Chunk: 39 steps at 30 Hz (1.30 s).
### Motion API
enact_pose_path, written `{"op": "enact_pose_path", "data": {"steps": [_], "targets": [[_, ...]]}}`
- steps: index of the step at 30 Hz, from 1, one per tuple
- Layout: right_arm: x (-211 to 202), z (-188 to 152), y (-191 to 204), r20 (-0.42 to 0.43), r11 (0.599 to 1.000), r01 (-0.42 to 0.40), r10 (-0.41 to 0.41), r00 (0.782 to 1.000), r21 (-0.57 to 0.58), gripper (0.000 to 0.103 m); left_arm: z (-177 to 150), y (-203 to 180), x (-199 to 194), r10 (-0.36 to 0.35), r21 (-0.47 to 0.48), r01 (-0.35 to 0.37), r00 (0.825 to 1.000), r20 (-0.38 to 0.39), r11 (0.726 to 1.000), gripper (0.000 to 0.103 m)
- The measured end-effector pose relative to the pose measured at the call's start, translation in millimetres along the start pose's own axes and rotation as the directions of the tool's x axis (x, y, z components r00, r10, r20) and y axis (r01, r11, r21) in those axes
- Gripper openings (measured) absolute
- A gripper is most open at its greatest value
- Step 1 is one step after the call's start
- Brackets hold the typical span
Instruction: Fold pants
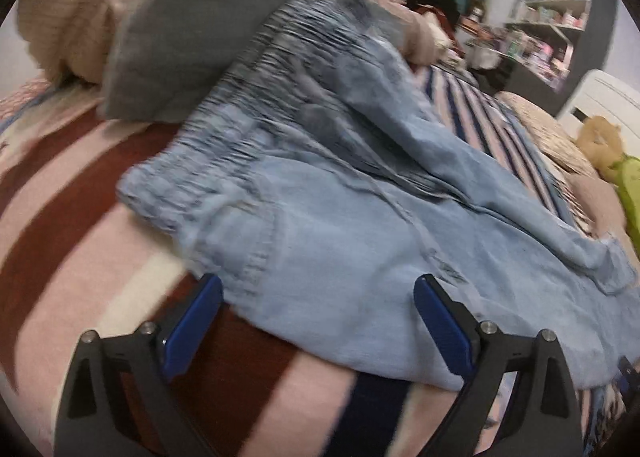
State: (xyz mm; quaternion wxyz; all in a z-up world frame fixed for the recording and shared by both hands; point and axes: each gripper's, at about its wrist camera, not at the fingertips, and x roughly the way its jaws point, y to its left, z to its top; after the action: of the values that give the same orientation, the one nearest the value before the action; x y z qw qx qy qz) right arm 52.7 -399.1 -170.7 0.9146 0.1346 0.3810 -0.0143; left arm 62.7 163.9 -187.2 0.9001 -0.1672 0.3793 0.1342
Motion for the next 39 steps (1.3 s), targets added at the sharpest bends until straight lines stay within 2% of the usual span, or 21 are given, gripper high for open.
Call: {"op": "enact_pose_path", "data": {"steps": [2,3,6,10,12,14,16,19,20,22,28,39], "targets": [[1.9,3.4,-2.3,0.012,1.0,0.015,-0.015,1.0,0.014,0.075,2.5,8.8,-1.2,0.026,-0.023,-0.025,1.0,0.018,0.999,0.095],[3.5,5.6,-2.5,0.014,1.0,0.009,-0.01,1.0,0.021,0.074,3.5,13.2,-0.4,0.014,-0.037,-0.013,1.0,0.014,0.999,0.095],[8.6,12.1,-1.6,0.027,1.0,-0.016,0.015,1.0,0.024,0.072,5.3,22.4,8.9,-0.058,-0.095,0.057,0.998,-0.006,0.994,0.094],[12.1,22.2,4.9,0.043,0.999,-0.048,0.047,0.998,0.021,0.053,10.4,18.7,16.7,-0.127,-0.117,0.127,0.992,0.004,0.985,0.091],[9.2,24.6,11.2,0.064,0.999,-0.035,0.035,0.997,-0.003,0.044,14.4,14.7,21.1,-0.154,-0.126,0.153,0.988,0.007,0.98,0.088],[7.1,26.9,12.9,0.078,1.0,-0.021,0.022,0.997,-0.01,0.023,20.6,14.0,28.1,-0.151,-0.139,0.15,0.989,0.006,0.979,0.072],[5.6,28.8,11.2,0.083,1.0,-0.016,0.016,0.996,0.0,0.014,25.4,16.3,32.4,-0.147,-0.165,0.147,0.989,0.013,0.975,0.043],[0.5,31.7,7.3,0.103,0.999,-0.026,0.023,0.994,0.025,0.01,28.9,22.8,26.7,-0.166,-0.174,0.172,0.985,0.048,0.97,0.023],[-1.7,32.6,7.4,0.107,0.999,-0.024,0.021,0.994,0.025,0.006,29.5,23.0,22.5,-0.167,-0.165,0.175,0.984,0.06,0.971,0.022],[-6.3,33.5,7.4,0.119,1.0,-0.019,0.017,0.993,0.012,0.005,30.3,24.2,10.7,-0.174,-0.147,0.186,0.98,0.096,0.971,0.018],[-15.5,34.7,9.8,0.135,1.0,-0.03,0.03,0.99,0.005,0.002,29.1,31.2,-21.7,-0.18,-0.116,0.201,0.969,0.167,0.973,0.016],[-36.0,26.4,11.2,0.141,0.997,-0.077,0.078,0.987,-0.011,0.002,17.0,51.3,-56.7,-0.143,-0.128,0.174,0.964,0.225,0.976,0.014]]}}
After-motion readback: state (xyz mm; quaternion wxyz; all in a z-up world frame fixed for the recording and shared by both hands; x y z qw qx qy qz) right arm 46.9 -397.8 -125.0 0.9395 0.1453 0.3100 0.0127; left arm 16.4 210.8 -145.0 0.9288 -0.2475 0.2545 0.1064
